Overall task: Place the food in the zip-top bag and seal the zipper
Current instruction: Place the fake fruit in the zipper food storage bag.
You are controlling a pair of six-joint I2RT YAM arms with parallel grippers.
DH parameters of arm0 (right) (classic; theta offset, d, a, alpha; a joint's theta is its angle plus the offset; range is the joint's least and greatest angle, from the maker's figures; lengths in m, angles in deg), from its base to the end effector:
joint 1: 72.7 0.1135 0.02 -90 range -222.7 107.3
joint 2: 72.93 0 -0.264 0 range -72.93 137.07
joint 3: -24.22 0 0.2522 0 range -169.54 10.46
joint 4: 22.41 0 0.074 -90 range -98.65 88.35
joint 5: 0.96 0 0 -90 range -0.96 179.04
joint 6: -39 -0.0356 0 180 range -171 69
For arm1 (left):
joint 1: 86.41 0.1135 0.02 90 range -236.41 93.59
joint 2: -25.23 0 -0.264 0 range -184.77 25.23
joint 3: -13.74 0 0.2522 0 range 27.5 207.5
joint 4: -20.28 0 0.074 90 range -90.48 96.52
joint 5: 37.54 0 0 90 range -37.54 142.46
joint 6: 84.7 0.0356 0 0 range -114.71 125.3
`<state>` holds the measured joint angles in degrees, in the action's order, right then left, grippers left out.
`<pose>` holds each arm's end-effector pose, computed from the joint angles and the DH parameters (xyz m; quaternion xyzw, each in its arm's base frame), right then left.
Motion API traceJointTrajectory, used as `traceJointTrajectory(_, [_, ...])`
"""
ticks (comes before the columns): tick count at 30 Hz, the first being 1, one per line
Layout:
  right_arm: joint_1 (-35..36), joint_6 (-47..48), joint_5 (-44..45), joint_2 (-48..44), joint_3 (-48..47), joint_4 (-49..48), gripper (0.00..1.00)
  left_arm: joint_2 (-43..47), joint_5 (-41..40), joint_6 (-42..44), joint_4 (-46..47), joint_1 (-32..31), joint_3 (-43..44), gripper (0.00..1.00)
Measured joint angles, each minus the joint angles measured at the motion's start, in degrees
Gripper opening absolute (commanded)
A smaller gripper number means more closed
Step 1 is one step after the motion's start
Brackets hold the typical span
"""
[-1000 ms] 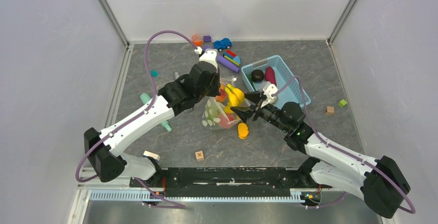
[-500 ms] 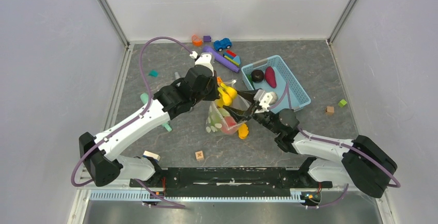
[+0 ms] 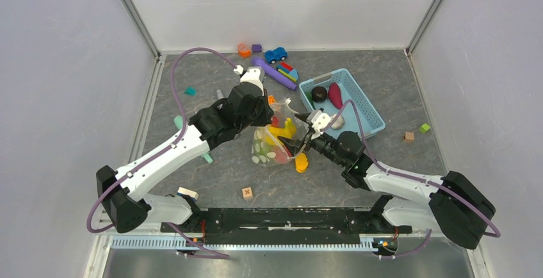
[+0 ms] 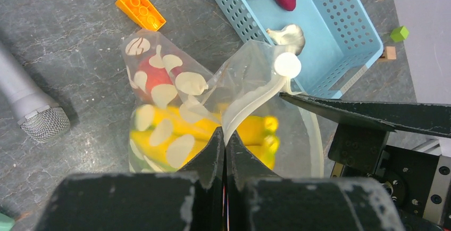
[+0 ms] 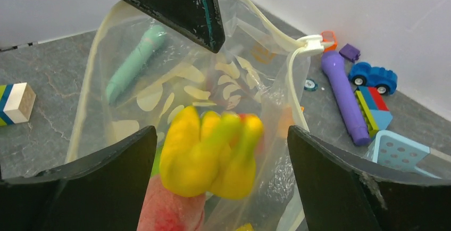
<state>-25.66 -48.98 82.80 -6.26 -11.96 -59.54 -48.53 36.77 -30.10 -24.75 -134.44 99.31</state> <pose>0.1617 0.1793 0.2406 -0.3126 0.5872 0.3189 0.6751 0.1968 -0.2044 0.3593 0.0314 0.8733 -0.2238 0.4315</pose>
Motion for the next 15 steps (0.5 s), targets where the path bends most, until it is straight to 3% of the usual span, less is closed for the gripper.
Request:
traceJointTrajectory(7, [0.0, -0.8, 0.2, -2.7, -4.3, 14.3, 0.96, 0.0, -0.2, 0.0, 0.1, 0.0, -1.1, 0.02])
traceJointTrajectory(11, [0.0, -2.6, 1.6, -3.5, -8.2, 23.1, 0.85, 0.3, -0.2, 0.0, 0.4, 0.0, -1.6, 0.02])
traceJointTrajectory(15, [0.0, -4.2, 2.8, -4.0, -9.7, 28.7, 0.61, 0.6, 0.5, 0.0, 1.0, 0.0, -2.1, 0.02])
